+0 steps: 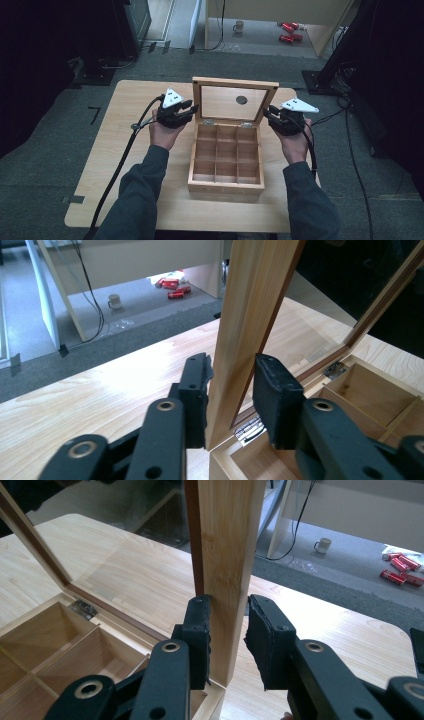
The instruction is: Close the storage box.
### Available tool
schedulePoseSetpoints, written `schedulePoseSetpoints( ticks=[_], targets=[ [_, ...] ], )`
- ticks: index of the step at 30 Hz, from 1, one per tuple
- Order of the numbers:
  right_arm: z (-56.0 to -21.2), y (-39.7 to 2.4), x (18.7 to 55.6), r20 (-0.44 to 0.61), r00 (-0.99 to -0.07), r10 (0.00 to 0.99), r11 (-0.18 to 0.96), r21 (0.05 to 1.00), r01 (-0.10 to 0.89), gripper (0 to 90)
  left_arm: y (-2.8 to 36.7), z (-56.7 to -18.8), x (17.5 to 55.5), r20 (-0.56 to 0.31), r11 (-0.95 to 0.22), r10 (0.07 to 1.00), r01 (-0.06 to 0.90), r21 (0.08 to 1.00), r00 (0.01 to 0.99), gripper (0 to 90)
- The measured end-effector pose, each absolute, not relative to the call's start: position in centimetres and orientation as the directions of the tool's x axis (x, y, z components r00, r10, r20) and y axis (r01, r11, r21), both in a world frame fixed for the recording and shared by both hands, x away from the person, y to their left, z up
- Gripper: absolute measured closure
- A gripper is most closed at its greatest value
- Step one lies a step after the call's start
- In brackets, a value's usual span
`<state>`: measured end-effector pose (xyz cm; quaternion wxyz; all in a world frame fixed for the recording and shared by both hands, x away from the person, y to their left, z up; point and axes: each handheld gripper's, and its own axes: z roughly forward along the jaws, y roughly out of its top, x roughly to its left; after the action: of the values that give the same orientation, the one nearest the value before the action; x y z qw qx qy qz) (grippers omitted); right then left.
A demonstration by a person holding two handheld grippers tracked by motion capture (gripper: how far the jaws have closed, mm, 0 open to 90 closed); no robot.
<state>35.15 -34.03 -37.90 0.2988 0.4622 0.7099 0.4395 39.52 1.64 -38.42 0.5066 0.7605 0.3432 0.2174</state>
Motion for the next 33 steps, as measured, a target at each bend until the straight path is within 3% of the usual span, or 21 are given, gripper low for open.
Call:
schedulePoseSetpoints(
  ticks=[13,33],
  targets=[
    [-37.1,-34.0,34.0,-0.029,-0.408,0.912,0.193,0.91,0.366,71.7,1.6,-37.9,38.4,-0.005,-0.258,0.738,0.289,0.922,0.675,73.3],
    [-36.9,-34.0,32.1,-0.039,-0.423,0.905,0.199,0.919,0.34,71.6,1.7,-37.8,36.8,0.017,-0.275,0.732,0.272,0.922,0.681,73.2]
  ],
)
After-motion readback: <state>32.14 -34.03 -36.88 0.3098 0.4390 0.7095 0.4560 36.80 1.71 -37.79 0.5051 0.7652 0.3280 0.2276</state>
